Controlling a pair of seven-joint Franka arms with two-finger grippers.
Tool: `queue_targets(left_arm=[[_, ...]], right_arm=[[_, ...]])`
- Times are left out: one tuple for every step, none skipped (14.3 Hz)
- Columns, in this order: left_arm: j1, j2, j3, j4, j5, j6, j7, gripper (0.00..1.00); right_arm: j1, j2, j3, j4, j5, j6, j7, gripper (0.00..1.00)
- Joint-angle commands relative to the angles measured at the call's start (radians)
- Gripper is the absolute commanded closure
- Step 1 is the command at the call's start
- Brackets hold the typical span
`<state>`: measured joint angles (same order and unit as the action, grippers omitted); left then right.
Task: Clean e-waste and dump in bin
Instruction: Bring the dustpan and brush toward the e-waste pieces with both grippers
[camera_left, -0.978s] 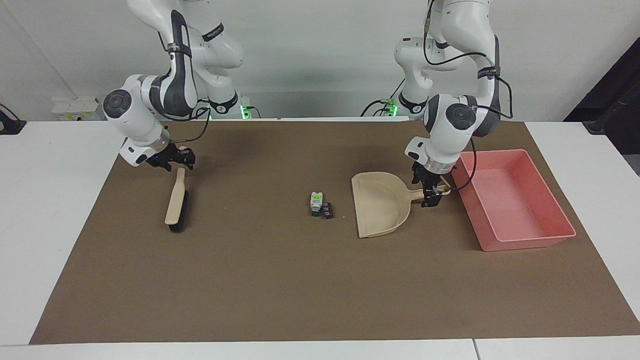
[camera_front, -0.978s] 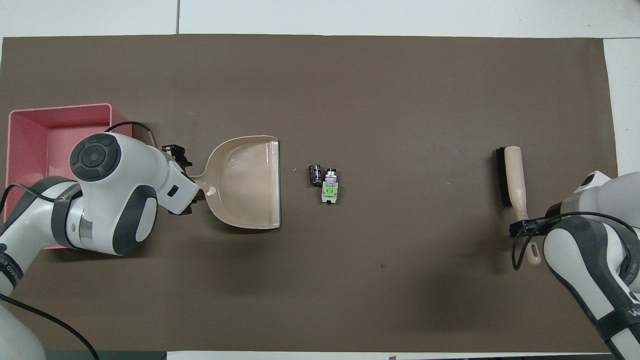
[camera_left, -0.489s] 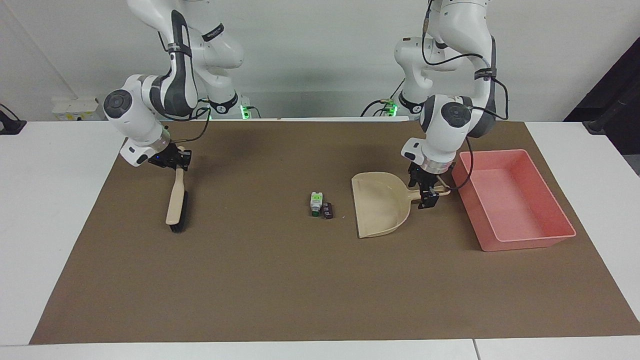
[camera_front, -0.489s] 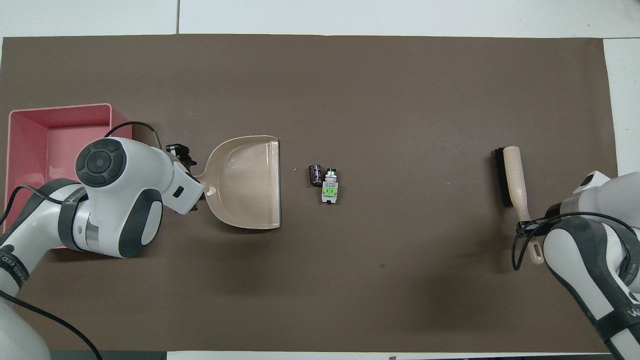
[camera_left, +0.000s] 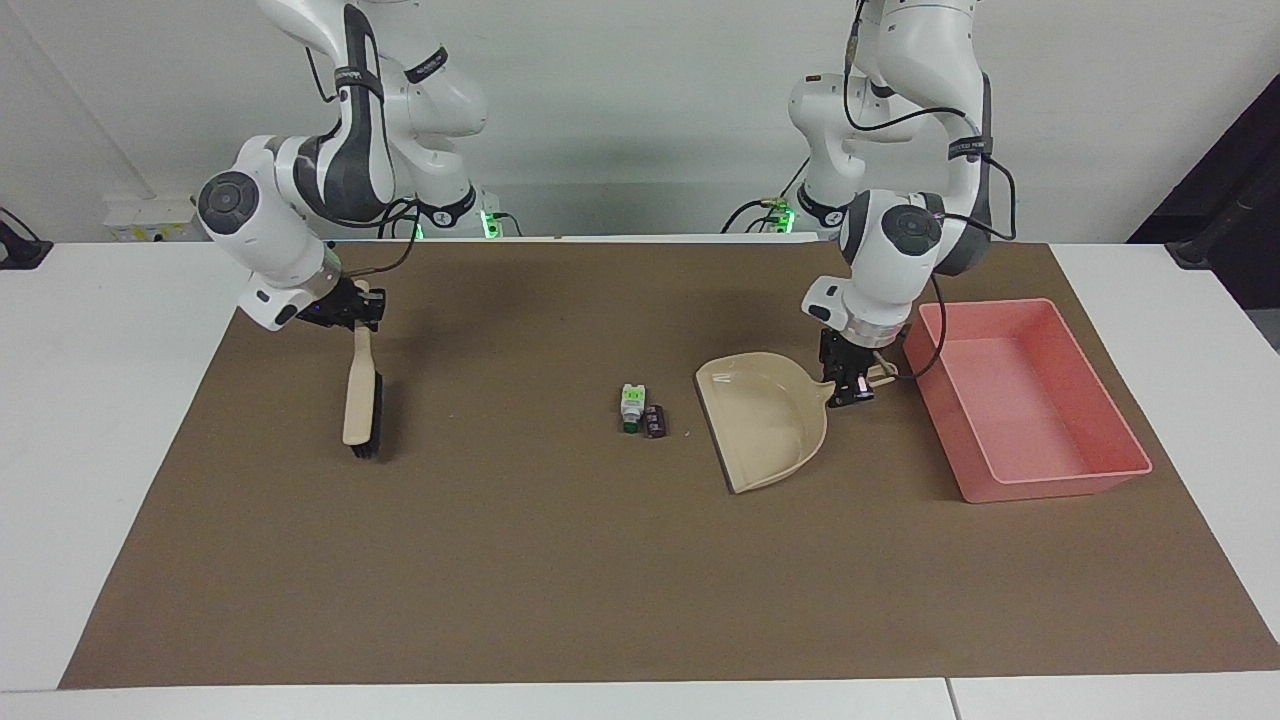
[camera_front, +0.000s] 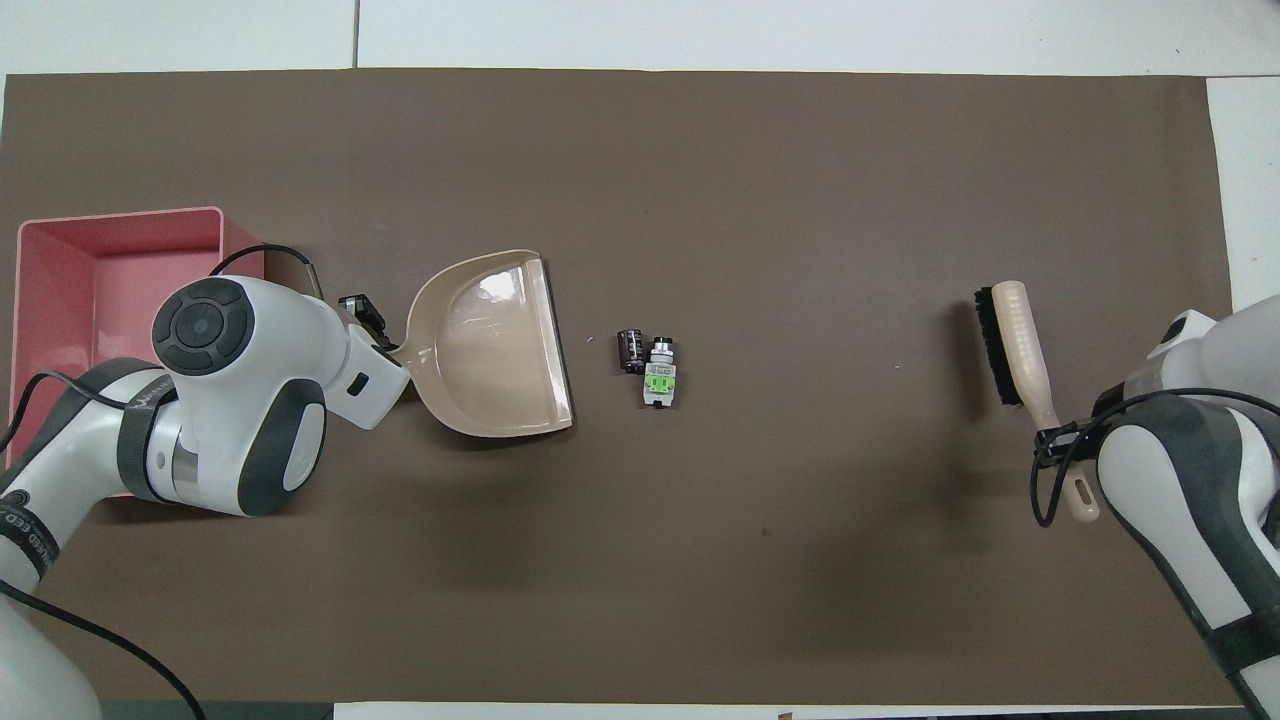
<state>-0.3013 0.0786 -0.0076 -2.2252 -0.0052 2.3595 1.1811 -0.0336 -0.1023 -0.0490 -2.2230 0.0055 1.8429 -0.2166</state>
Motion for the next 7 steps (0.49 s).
queue_targets(left_arm=[[-0.009, -0.016, 0.006, 0.053, 0.011, -0.090, -0.009, 0.99], [-0.007, -0.016, 0.006, 0.083, 0.011, -0.135, -0.011, 1.00], [-0.009, -0.014, 0.006, 0.107, 0.011, -0.173, -0.017, 1.00], [-0.009, -0.016, 0.009, 0.123, 0.011, -0.215, -0.021, 1.00], [-0.009, -0.016, 0.009, 0.143, 0.014, -0.250, -0.021, 1.00], [-0.010, -0.014, 0.009, 0.160, 0.017, -0.285, -0.021, 1.00], [-0.010, -0.010, 0.009, 0.165, 0.034, -0.295, -0.021, 1.00]], right_arm=[[0.082, 0.047, 0.003, 0.138, -0.004, -0.128, 0.077, 1.00], [0.118, 0.047, 0.004, 0.152, -0.004, -0.148, 0.135, 1.00], [0.150, 0.047, 0.004, 0.160, -0.004, -0.154, 0.195, 1.00], [0.181, 0.047, 0.004, 0.158, 0.002, -0.146, 0.244, 1.00], [0.195, 0.046, 0.004, 0.151, 0.011, -0.134, 0.270, 1.00], [0.210, 0.044, 0.006, 0.145, 0.014, -0.114, 0.281, 1.00], [0.230, 0.044, 0.006, 0.138, 0.016, -0.097, 0.284, 1.00]])
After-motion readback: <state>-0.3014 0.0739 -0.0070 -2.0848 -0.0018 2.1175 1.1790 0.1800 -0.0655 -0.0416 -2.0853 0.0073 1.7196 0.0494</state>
